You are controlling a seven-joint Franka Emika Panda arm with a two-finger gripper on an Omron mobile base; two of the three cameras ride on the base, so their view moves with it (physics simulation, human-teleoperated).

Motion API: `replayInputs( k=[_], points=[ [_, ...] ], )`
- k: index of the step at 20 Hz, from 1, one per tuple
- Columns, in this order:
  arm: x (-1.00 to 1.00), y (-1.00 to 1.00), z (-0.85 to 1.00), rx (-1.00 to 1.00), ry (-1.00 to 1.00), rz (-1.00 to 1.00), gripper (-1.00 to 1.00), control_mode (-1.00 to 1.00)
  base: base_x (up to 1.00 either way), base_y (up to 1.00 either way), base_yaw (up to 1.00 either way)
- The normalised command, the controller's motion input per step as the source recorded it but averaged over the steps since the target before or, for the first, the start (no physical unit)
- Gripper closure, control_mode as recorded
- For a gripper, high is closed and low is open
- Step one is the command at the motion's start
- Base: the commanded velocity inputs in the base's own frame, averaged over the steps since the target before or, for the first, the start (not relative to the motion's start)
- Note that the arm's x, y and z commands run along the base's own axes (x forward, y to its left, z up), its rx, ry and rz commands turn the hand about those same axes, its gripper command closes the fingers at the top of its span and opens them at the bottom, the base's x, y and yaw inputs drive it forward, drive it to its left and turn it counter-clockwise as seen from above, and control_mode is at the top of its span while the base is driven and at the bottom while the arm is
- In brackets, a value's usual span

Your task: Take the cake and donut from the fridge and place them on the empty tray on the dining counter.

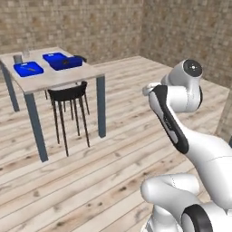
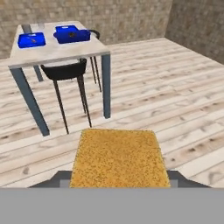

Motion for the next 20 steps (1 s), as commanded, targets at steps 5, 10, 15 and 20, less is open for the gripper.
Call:
replayInputs(
  k=[5, 10, 15, 20],
  points=[
    [0.00, 0.00, 0.00, 0.00, 0.00, 0.00, 1.00, 1.00, 1.00, -0.97, -0.01],
    [0.00, 0.00, 0.00, 0.00, 0.00, 0.00, 1.00, 1.00, 1.00, -0.70, -0.13],
    [0.00, 0.00, 0.00, 0.00, 0.00, 0.00, 1.00, 1.00, 1.00, -0.45, -0.24],
    [0.00, 0.00, 0.00, 0.00, 0.00, 0.00, 1.00, 1.00, 1.00, -0.17, -0.21]
  ],
)
